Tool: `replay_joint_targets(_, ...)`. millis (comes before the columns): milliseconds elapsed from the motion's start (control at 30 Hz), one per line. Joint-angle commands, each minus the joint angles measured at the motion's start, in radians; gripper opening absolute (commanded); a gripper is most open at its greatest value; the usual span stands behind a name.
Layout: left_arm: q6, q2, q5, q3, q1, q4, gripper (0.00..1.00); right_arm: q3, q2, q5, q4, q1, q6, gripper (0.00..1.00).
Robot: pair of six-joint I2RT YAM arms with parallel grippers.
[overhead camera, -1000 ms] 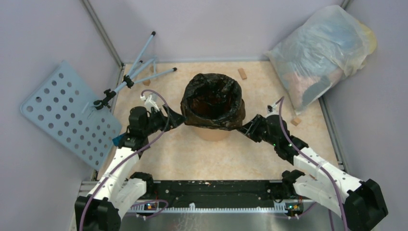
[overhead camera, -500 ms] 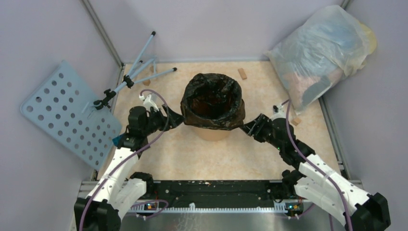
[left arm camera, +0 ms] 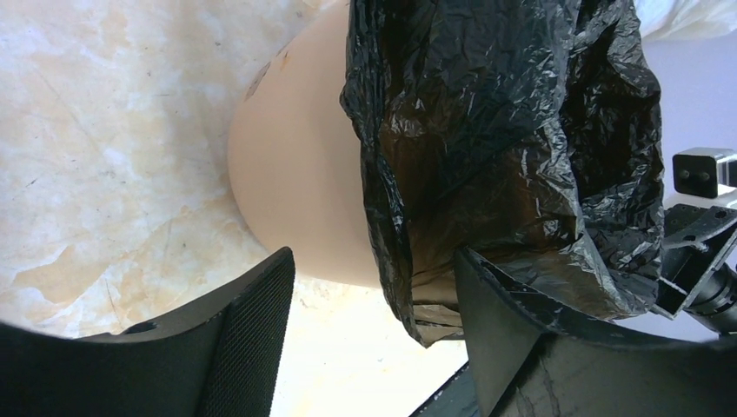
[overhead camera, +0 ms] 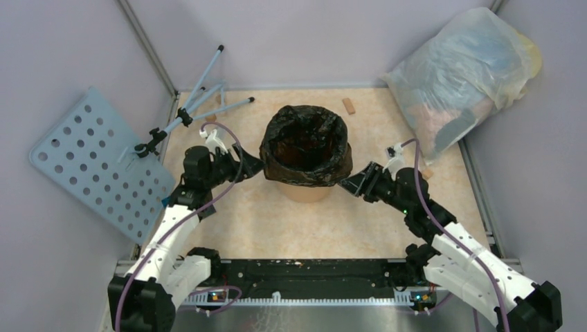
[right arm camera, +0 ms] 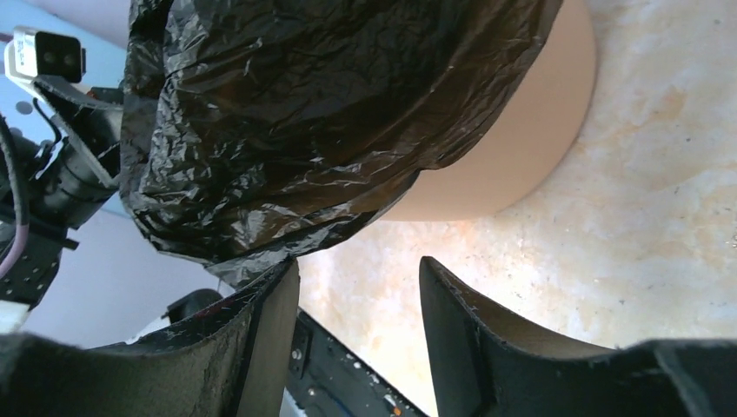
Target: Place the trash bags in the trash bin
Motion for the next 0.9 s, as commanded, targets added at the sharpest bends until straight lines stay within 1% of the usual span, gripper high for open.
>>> replay_joint_targets(0,-0.015,-0.002,0.018,0.033,0.011,0.073,0.72,0.057,0.000,-0.058,0.061,0.009,-0.015,0.54)
replay_joint_targets(67,-0.022,0.005,0.028,0.029,0.016,0.082,0.68,0.060,-0.006,-0.059,0.057,0.008,-0.020,0.55)
replay_joint_targets(233,-0.044,0.040,0.057,0.028,0.024,0.143,0.60,0.084,0.006,-0.115,0.060,0.009,-0.030,0.66)
replay_joint_targets(367,-0.052,0.063,0.066,0.029,0.029,0.168,0.57,0.132,0.033,-0.143,-0.002,0.009,-0.052,0.76)
replay_joint_targets(467,-0.056,0.079,0.070,0.030,0.032,0.185,0.56,0.145,0.051,-0.201,-0.004,0.008,-0.055,0.83)
replay_joint_targets(533,-0.061,0.092,0.077,0.030,0.033,0.197,0.54,0.155,0.063,-0.231,0.003,0.009,-0.054,0.83)
replay_joint_targets(567,-0.063,0.097,0.081,0.029,0.035,0.205,0.51,0.159,0.070,-0.230,0.004,0.008,-0.054,0.83)
replay_joint_targets(633,-0.067,0.108,0.087,0.030,0.036,0.218,0.48,0.161,0.088,-0.219,0.017,0.009,-0.050,0.78)
replay_joint_targets(733,-0.068,0.113,0.083,0.031,0.039,0.223,0.46,0.158,0.126,-0.218,0.063,0.009,-0.028,0.75)
replay_joint_targets(867,-0.066,0.115,0.075,0.027,0.044,0.222,0.45,0.169,0.184,-0.225,0.132,0.008,-0.018,0.75)
